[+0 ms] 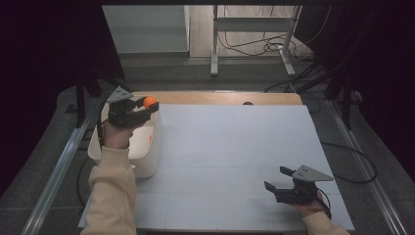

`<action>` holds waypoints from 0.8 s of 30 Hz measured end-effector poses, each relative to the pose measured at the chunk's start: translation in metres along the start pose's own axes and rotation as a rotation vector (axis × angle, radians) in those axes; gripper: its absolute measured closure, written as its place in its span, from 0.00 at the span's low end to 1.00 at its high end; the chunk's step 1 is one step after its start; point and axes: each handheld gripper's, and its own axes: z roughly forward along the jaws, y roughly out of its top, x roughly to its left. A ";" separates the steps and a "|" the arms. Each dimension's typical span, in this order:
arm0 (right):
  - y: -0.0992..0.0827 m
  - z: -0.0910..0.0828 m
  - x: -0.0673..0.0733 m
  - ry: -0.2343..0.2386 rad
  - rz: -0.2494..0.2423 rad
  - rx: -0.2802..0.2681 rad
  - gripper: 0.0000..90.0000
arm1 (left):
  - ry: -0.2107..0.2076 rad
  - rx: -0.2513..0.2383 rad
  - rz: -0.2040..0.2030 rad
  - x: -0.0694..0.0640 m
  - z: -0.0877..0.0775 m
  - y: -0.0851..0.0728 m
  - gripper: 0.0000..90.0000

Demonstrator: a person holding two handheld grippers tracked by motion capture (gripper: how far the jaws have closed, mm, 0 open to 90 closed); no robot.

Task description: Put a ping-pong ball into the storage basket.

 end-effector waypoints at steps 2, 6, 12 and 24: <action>0.000 0.000 0.000 0.000 0.001 0.000 0.18 | 0.012 -0.003 -0.006 0.003 -0.001 -0.001 0.56; 0.000 0.000 0.000 0.002 0.000 0.000 0.18 | 0.037 -0.001 -0.017 0.009 -0.003 -0.003 0.56; 0.000 0.000 0.000 0.000 0.000 0.000 0.18 | 0.065 0.007 -0.025 0.016 -0.005 -0.005 0.56; 0.000 0.001 0.000 0.000 0.001 0.002 0.18 | 0.089 0.013 -0.037 0.021 -0.005 -0.007 0.56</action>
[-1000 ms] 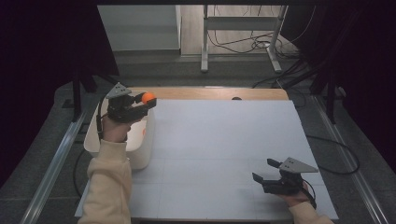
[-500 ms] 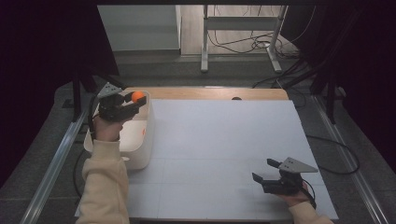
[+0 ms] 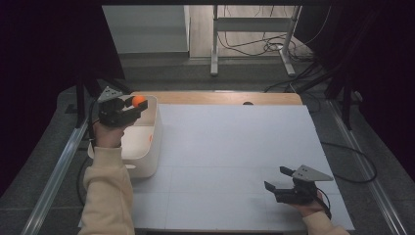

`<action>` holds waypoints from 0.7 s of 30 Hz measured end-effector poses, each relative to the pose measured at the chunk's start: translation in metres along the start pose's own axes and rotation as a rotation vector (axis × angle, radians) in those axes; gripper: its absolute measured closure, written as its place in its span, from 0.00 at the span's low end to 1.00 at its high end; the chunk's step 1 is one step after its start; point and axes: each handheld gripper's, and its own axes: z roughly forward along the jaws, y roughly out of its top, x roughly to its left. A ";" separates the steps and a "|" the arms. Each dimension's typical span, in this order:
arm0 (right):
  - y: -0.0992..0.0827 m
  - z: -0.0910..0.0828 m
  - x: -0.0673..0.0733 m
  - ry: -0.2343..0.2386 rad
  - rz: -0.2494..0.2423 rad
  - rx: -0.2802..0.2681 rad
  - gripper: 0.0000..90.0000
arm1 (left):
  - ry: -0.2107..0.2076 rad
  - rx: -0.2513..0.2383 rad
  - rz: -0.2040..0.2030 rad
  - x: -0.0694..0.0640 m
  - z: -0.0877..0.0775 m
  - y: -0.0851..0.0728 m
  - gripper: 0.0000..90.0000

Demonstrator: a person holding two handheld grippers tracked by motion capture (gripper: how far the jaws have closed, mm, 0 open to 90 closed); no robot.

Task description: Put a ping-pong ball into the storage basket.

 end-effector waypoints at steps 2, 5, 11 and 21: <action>0.000 0.000 0.000 0.000 -0.002 0.000 0.18 | 0.014 0.013 0.004 0.000 0.003 -0.001 0.56; 0.000 0.000 0.000 0.000 0.000 -0.002 0.18 | 0.023 0.030 0.007 0.000 0.007 -0.003 0.56; 0.000 0.000 0.000 0.000 0.000 -0.001 0.18 | 0.022 0.071 0.009 0.002 0.014 -0.005 0.56; 0.000 0.000 0.000 0.000 -0.001 0.001 0.18 | 0.052 0.168 0.025 0.003 0.027 -0.010 0.55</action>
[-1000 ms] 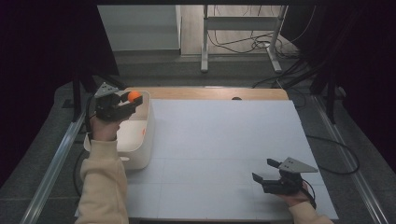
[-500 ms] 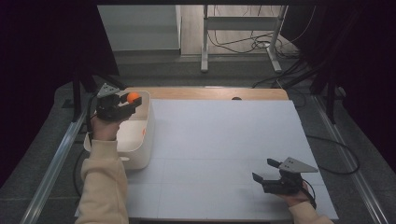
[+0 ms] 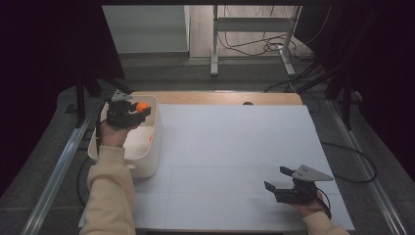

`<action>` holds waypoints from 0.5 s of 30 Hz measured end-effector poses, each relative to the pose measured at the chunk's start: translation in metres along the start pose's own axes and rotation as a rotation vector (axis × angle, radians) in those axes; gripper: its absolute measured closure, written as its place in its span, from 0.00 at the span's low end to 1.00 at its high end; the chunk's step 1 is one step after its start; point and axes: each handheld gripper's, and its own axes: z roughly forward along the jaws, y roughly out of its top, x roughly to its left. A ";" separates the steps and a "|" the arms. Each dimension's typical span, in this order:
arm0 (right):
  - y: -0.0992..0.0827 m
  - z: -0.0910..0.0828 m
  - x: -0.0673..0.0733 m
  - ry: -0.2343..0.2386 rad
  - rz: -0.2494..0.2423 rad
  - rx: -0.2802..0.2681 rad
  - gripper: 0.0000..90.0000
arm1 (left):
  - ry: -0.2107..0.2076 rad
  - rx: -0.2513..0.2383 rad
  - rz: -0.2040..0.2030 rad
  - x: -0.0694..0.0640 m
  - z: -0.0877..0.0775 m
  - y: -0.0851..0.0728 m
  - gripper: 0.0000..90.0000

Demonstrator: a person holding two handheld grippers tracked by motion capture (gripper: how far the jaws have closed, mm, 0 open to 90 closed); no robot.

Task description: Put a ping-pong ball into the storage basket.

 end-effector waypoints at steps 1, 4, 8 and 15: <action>0.000 0.000 0.000 0.000 0.001 0.000 0.18 | 0.007 0.010 0.004 0.000 0.001 0.000 0.55; 0.000 0.000 0.000 0.000 0.000 0.000 0.18 | 0.011 0.028 0.011 -0.001 0.004 0.000 0.55; 0.000 0.000 0.000 -0.002 0.002 -0.001 0.18 | 0.019 0.051 0.016 -0.002 0.007 -0.001 0.55; 0.000 0.000 0.000 -0.001 0.002 -0.001 0.18 | 0.008 0.067 0.023 -0.002 0.008 -0.001 0.55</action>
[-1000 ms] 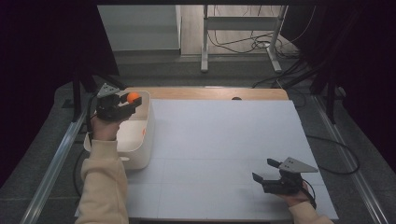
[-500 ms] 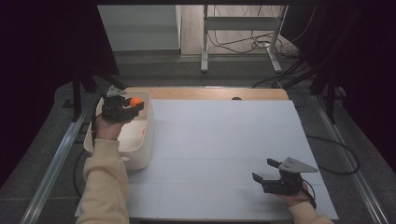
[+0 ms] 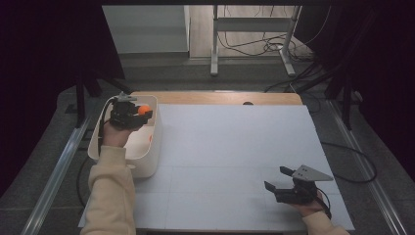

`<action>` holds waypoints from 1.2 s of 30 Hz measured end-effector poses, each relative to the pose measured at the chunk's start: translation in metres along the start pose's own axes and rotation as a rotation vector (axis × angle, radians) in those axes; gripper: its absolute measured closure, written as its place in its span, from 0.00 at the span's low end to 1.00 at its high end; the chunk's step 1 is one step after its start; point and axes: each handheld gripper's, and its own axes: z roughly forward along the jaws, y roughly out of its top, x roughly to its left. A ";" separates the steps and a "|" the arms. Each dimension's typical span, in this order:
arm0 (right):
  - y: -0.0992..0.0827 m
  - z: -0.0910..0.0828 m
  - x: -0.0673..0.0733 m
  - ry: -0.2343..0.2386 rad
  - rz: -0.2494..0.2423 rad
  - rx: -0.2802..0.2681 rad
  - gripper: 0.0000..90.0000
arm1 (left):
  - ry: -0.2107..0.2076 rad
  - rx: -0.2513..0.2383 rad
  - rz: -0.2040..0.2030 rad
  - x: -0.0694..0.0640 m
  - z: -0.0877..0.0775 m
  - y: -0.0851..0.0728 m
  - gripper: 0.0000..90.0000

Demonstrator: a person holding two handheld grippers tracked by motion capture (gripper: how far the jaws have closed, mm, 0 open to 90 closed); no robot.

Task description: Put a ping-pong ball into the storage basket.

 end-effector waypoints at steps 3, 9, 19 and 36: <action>0.000 0.000 0.000 0.000 0.000 0.000 0.18 | 0.005 0.004 0.000 0.000 0.000 0.000 0.55; 0.000 0.000 0.000 0.001 0.000 0.000 0.18 | 0.009 -0.006 -0.006 0.001 -0.001 0.000 0.55; 0.000 0.000 0.000 0.004 0.003 0.000 0.18 | -0.031 -0.066 -0.059 0.003 -0.008 0.002 0.24; 0.001 -0.002 -0.003 0.017 0.020 -0.016 0.18 | -0.214 -0.185 -0.052 -0.014 -0.020 0.013 0.16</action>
